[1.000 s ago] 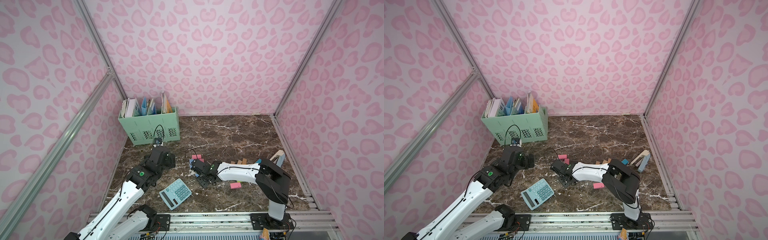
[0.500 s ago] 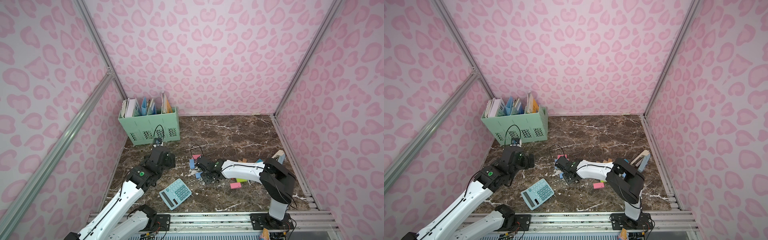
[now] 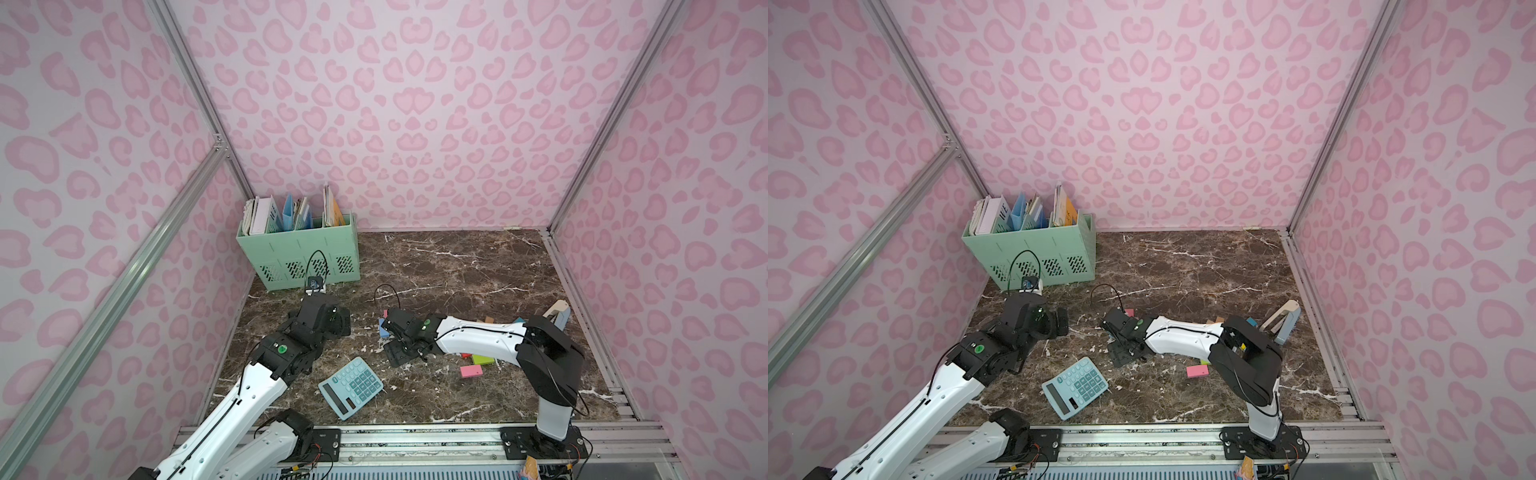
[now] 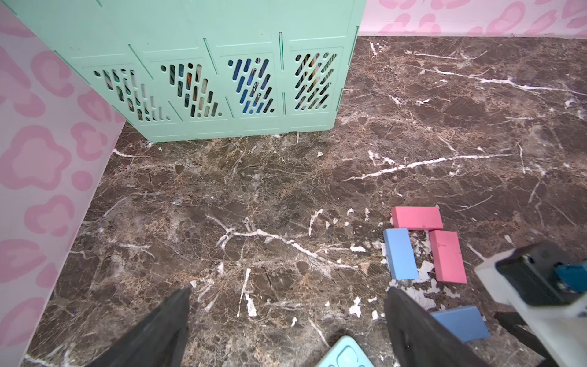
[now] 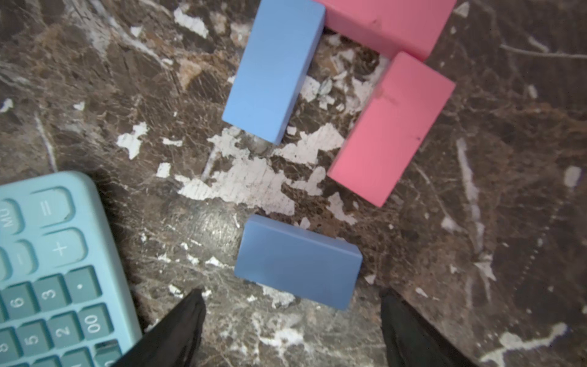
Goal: Assemble the number 8 with building blocks
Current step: Assemble the building block at the center of the board.
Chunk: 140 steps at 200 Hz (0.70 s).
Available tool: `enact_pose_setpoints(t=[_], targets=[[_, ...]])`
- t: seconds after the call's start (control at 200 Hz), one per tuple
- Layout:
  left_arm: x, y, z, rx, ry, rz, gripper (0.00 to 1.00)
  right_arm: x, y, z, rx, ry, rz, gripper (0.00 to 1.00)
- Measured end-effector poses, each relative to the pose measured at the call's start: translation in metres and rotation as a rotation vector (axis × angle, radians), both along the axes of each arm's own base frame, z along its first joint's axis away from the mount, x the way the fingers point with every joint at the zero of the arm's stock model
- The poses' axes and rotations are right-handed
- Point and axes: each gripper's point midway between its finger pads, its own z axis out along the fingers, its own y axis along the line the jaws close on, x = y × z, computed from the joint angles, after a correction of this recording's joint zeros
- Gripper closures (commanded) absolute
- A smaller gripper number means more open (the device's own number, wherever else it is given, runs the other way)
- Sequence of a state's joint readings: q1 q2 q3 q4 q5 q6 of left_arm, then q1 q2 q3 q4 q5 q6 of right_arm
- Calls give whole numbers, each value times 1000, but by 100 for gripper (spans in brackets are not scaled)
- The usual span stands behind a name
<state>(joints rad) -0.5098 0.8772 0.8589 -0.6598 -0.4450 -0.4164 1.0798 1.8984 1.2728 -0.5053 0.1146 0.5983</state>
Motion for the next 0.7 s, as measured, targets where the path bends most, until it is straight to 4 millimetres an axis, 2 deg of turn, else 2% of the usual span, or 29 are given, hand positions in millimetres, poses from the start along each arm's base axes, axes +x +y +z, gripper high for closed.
enact_pose_setpoints(t=[0.285,0.385,0.7], targets=[[0,0,0,-1,-1,0,1,10,-1,-13,-12,55,-84,23],[0,0,0,-1,-1,0,1,9,-1,-16,-17,71,-106,30],[-1,0,1,-4,-3,-2,1,7,9,-13,-11,91,-162,49]])
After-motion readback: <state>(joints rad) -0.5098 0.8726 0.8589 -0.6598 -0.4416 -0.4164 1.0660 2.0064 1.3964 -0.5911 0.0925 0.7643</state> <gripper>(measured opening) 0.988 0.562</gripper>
